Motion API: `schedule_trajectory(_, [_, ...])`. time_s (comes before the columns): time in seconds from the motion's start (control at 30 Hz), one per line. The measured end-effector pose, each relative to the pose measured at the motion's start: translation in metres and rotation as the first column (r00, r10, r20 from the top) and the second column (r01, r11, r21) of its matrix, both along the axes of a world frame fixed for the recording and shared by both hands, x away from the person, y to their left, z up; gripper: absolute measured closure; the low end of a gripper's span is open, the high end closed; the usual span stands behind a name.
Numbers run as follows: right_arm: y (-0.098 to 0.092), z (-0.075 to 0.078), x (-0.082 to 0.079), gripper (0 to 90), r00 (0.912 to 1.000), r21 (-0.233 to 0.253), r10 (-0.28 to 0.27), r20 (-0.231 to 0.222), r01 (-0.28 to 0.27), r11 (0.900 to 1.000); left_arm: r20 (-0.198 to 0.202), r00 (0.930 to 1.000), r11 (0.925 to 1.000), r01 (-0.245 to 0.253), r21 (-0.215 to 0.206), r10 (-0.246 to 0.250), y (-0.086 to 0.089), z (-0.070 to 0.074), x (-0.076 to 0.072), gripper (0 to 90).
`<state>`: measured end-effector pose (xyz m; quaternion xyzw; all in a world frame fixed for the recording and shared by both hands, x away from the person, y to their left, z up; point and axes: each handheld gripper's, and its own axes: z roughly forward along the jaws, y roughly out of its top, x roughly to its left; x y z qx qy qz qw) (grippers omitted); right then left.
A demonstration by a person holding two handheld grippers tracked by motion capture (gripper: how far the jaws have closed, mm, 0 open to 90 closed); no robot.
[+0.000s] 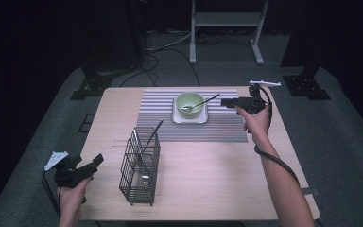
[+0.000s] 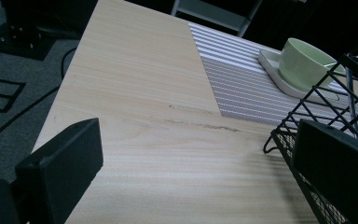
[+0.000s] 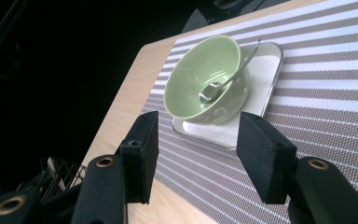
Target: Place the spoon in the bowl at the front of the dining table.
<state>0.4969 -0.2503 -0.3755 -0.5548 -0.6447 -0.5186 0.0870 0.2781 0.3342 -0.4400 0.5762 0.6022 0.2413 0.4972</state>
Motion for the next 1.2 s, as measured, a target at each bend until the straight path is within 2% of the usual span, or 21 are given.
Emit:
schedule_trajectory(0.37, [0.001,0.000,-0.014,42.4,0.9983,0.001,0.058,-0.005,-0.058,0.998,-0.002,1.0000,1.0000,0.001,0.000,-0.001,0.000,0.000,0.000,1.0])
schedule_trajectory(1.2, [0.000,-0.010,-0.041,35.8,0.9914,0.039,0.130,-0.013,-0.129,0.991,0.000,1.0000,1.0000,0.004,0.006,-0.004,-0.001,0.000,0.000,1.0])
